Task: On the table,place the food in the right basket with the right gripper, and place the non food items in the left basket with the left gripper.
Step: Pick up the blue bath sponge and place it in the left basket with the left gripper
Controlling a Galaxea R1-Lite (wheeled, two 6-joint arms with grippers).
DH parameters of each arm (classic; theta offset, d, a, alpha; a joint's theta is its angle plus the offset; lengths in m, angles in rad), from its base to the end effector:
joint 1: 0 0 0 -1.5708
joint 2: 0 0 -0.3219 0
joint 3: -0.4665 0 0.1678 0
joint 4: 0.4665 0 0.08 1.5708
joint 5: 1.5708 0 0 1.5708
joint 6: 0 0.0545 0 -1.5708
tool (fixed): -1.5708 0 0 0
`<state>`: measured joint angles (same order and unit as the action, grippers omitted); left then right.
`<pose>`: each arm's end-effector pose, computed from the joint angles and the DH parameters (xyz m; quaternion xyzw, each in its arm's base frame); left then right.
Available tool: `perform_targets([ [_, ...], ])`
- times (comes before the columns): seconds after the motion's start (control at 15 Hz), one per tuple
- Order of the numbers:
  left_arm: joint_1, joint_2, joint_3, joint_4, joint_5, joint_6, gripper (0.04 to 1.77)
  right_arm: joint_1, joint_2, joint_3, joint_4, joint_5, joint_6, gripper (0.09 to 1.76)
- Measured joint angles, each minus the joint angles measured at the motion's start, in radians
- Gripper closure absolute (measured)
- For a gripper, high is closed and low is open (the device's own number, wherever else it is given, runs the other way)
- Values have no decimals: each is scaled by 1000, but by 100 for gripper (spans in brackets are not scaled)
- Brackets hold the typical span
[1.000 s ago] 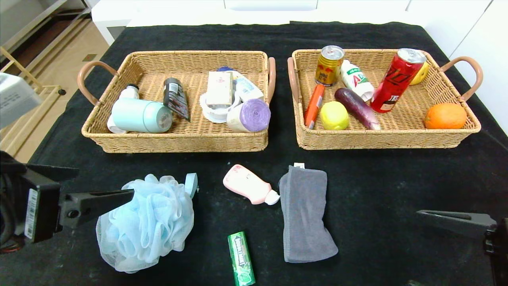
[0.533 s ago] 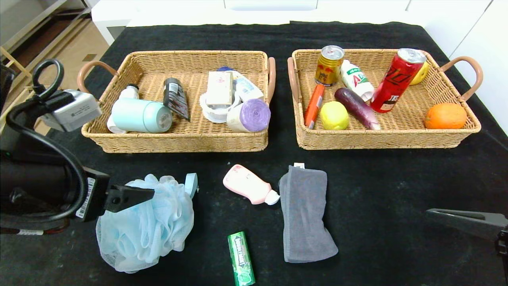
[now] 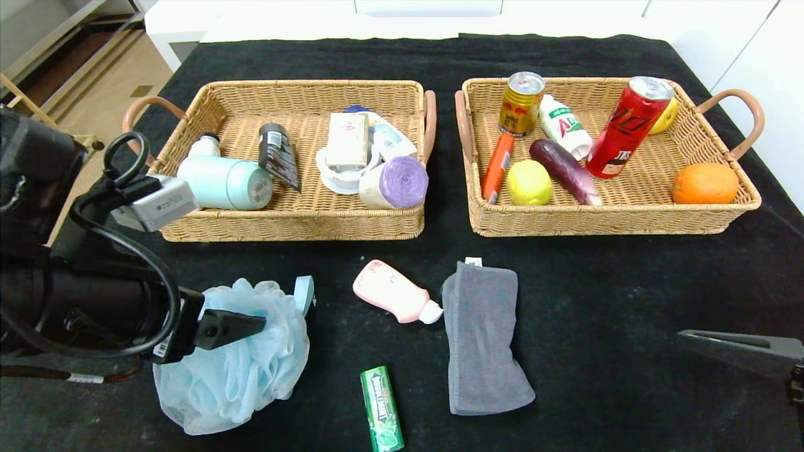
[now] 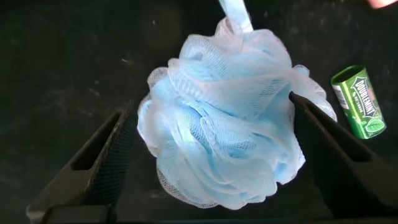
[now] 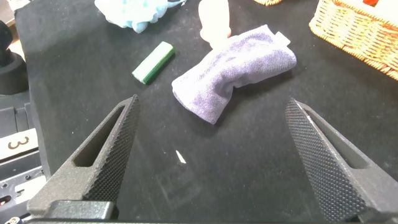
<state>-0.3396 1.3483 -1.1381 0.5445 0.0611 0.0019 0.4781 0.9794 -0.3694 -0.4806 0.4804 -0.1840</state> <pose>0.1795 -0.0599 0.2644 0.0742 0.3610 -0.1294 0.9206 0.0895 0.0748 0.2267 -0.0813 0.0221 0.4641 0.8817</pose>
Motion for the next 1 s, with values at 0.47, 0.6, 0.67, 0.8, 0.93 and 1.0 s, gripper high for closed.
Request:
perform_targets([
  [0.47, 0, 66, 139, -143, -7, -20, 9, 0, 0, 4, -1, 0, -2, 14],
  [0.6, 2, 84, 160, -147, -4, -24, 9, 0, 0, 5, -1, 0, -3, 14],
  [0.67, 4, 91, 164, -147, -3, -24, 9, 0, 0, 7, -2, 0, -3, 14],
  [0.8, 8, 103, 167, -147, -3, -26, 9, 0, 0, 8, -2, 0, -3, 14],
  [0.93, 10, 110, 167, -148, -3, -28, 37, 0, 0, 10, -2, 0, -3, 14],
  [1.0, 11, 113, 167, -148, -3, -28, 50, 0, 1, 10, -2, 0, -3, 14],
])
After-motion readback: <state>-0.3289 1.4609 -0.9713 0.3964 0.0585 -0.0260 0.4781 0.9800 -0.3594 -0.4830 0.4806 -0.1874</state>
